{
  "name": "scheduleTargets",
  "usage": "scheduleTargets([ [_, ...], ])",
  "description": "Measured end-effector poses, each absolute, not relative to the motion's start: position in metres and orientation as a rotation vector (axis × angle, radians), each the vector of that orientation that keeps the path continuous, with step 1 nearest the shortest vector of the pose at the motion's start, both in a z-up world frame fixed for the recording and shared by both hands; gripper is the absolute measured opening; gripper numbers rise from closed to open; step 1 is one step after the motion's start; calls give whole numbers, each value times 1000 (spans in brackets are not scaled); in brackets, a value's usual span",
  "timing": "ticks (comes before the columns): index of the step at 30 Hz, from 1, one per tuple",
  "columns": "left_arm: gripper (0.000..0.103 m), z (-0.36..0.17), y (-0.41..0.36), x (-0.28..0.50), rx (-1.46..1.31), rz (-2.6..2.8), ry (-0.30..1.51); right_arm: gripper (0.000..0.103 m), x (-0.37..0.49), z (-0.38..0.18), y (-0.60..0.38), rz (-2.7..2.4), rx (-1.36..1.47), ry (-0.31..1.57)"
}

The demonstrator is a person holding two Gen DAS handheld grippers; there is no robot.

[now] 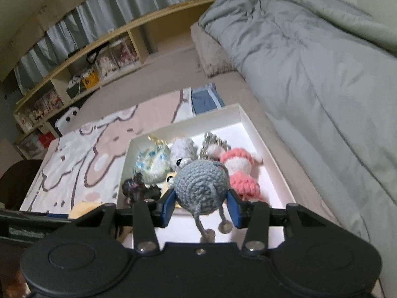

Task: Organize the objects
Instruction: 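Carry wooden block and grey mouse into the white box with both tools and release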

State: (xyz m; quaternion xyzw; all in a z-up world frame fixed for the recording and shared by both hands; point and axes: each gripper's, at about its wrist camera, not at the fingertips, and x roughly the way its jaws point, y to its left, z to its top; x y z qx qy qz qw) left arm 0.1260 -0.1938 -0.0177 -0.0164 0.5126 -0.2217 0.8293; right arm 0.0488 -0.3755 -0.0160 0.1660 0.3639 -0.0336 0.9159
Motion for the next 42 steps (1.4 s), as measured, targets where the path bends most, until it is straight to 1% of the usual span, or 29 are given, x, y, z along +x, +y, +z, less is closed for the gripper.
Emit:
scheduleTargets([
  [6, 94, -38, -204, 133, 15, -430, 1116, 46, 62, -31, -375, -73, 323, 818],
  [17, 94, -51, -217, 135, 96, -453, 1124, 46, 86, -35, -379, -25, 411, 830],
  [23, 94, -55, -220, 136, 89, -460, 1143, 46, 95, -36, -374, -10, 413, 838],
  [26, 95, -57, -221, 138, 94, -462, 1148, 49, 98, -40, -374, -36, 401, 849],
  [27, 95, -58, -221, 138, 93, -461, 1153, 52, 98, -41, -374, -48, 395, 851],
  [28, 95, -59, -221, 139, 91, -457, 1162, 58, 98, -41, -375, -57, 391, 851],
  [30, 96, -60, -221, 141, 90, -453, 1182, 61, 96, -40, -377, -68, 393, 847],
  [34, 101, -59, -222, 141, 107, -461, 1165, 62, 94, -39, -380, -69, 396, 846],
  [42, 102, -54, -221, 141, 108, -458, 1154, 62, 92, -39, -382, -82, 388, 857],
])
